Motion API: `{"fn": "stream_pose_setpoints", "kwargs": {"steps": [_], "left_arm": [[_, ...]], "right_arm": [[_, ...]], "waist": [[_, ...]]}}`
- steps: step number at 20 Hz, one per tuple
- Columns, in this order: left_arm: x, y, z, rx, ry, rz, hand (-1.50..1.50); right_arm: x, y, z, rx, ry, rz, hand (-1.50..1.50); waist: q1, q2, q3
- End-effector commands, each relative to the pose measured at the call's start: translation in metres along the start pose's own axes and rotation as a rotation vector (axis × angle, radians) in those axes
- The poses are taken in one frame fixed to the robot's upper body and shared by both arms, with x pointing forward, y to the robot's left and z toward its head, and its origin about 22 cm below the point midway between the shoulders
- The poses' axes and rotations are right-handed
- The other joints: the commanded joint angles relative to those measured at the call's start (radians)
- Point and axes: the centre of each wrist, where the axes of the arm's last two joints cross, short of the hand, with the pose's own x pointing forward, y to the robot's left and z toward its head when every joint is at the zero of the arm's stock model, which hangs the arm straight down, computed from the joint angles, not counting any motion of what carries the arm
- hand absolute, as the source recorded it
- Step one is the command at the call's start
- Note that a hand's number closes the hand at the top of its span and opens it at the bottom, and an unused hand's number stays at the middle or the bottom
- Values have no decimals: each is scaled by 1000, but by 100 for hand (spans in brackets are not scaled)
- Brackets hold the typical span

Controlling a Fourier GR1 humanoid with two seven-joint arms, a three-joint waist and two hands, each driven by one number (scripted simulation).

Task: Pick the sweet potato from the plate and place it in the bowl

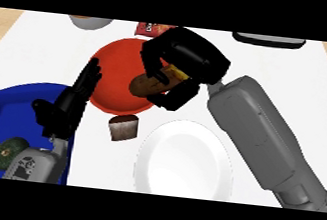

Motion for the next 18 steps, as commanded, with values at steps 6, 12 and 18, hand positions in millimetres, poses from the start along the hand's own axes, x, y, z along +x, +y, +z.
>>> {"fn": "stream_pose_setpoints", "kwargs": {"steps": [6, 12, 18], "left_arm": [[10, -2, 1, 4, -27, -14, 0], [-2, -16, 6, -29, -31, -9, 0], [8, -21, -3, -41, -19, 3, 0]], "right_arm": [[-72, 57, 3, 33, 100, 77, 150], [-95, 49, 6, 144, 214, -46, 150], [-108, 61, 20, 264, 122, -190, -150]], "waist": [[16, 6, 0], [38, 17, 0], [38, 19, 1]]}}
